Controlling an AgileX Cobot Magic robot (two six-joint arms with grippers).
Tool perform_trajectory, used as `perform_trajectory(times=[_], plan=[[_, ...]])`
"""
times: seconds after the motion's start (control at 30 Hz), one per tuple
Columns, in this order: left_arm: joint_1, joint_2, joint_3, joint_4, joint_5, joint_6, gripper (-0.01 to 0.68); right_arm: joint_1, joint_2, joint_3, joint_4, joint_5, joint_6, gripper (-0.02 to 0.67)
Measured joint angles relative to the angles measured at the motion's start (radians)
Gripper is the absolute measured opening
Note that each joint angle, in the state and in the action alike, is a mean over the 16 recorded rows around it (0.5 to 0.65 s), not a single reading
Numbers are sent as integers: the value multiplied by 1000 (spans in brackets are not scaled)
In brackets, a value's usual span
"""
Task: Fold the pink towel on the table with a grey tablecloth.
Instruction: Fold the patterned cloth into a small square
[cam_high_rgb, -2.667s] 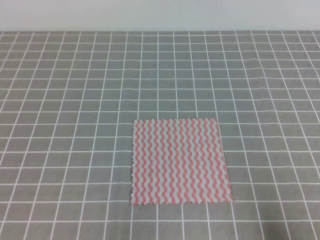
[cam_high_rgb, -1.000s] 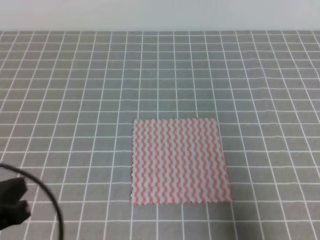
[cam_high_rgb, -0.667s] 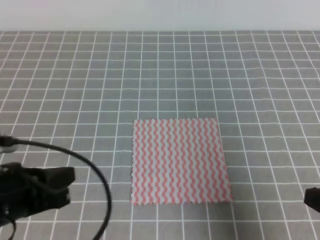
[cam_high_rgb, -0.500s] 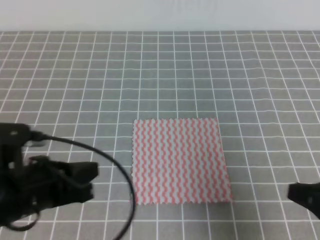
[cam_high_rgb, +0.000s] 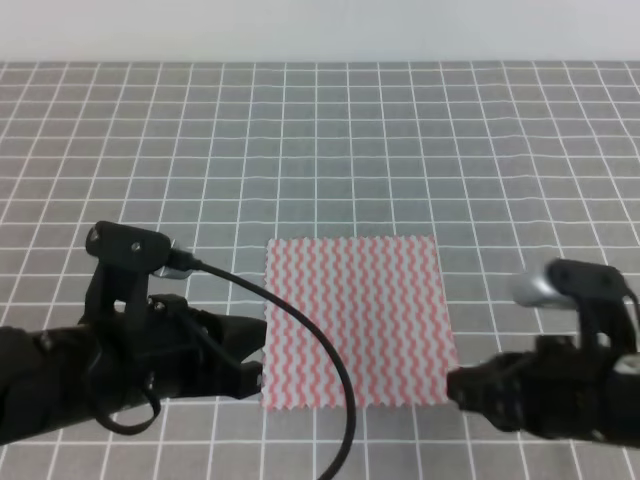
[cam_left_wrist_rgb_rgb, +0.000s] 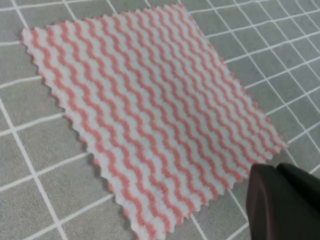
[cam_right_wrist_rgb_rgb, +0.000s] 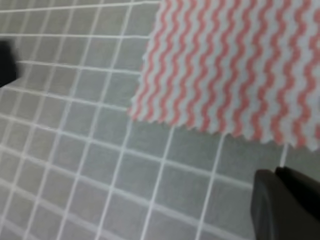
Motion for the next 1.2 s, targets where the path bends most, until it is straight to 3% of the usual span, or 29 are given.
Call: perform_trajectory(times=[0.17, 0.7, 1.2], plan=[[-2, 2, -4, 4, 6, 9, -3, 9, 122, -45, -13, -34, 0, -4], [-2, 3, -4, 11, 16, 28, -3, -40, 317, -87, 2, -38, 46, 248], [-2, 1, -4, 11, 20, 40, -3, -40, 382, -88, 10, -77, 57, 264]])
